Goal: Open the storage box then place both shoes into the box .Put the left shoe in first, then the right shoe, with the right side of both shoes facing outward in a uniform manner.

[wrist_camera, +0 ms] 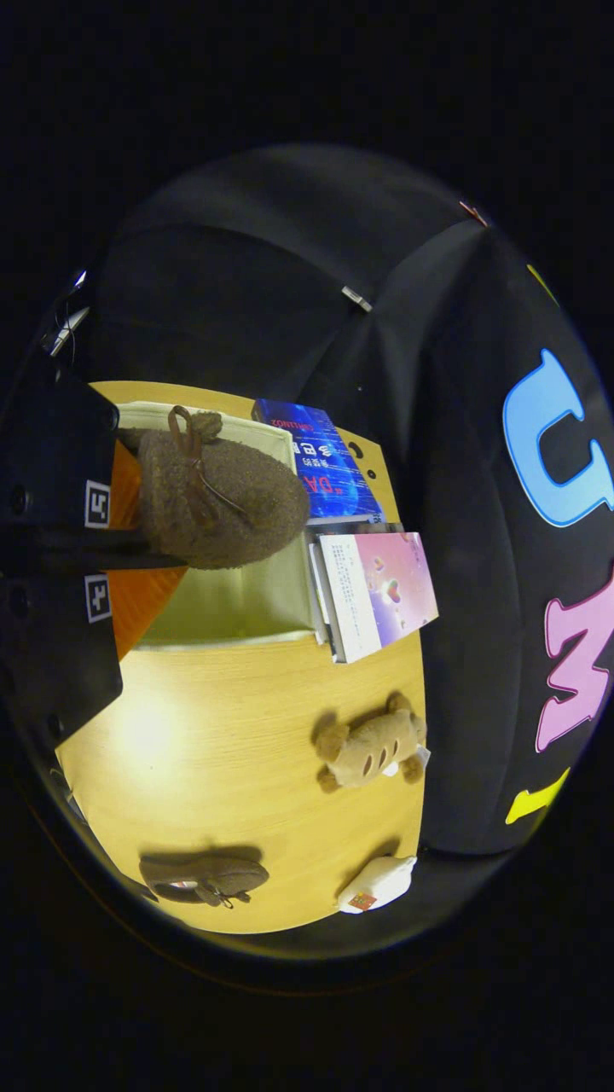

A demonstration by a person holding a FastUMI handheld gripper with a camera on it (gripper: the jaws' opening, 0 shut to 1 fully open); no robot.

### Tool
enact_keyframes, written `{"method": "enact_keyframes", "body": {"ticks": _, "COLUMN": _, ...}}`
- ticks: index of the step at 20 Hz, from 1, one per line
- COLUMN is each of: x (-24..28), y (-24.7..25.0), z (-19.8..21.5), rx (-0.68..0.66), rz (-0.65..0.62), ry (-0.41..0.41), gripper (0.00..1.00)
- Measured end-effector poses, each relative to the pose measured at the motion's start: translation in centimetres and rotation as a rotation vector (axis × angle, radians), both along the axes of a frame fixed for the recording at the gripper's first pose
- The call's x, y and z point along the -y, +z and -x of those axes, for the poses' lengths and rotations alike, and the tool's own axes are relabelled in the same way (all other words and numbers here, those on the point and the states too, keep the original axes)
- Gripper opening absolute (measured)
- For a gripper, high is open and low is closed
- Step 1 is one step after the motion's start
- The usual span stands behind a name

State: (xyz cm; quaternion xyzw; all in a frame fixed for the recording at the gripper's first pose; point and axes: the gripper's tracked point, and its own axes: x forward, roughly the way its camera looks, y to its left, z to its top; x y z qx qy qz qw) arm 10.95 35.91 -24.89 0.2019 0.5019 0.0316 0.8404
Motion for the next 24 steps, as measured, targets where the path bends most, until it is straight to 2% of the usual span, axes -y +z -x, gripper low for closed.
{"method": "enact_keyframes", "body": {"ticks": 6, "x": -3.9, "y": -4.4, "z": -0.1, "rx": -0.082, "rz": 0.035, "ry": 0.009, "gripper": 0.05}}
{"method": "enact_keyframes", "body": {"ticks": 13, "x": -5.5, "y": -5.3, "z": 0.1, "rx": -0.093, "rz": 0.012, "ry": 0.034, "gripper": 0.06}}
{"method": "enact_keyframes", "body": {"ticks": 17, "x": -6.9, "y": -5.0, "z": 0.9, "rx": -0.112, "rz": -0.049, "ry": 0.077, "gripper": 0.21}}
{"method": "enact_keyframes", "body": {"ticks": 18, "x": -7.3, "y": -4.8, "z": 1.0, "rx": -0.109, "rz": -0.06, "ry": 0.09, "gripper": 0.33}}
{"method": "enact_keyframes", "body": {"ticks": 20, "x": -7.7, "y": -4.4, "z": 1.0, "rx": -0.09, "rz": -0.068, "ry": 0.11, "gripper": 0.66}}
{"method": "enact_keyframes", "body": {"ticks": 24, "x": -7.2, "y": -2.2, "z": 1.6, "rx": -0.023, "rz": -0.069, "ry": 0.159, "gripper": 0.75}}
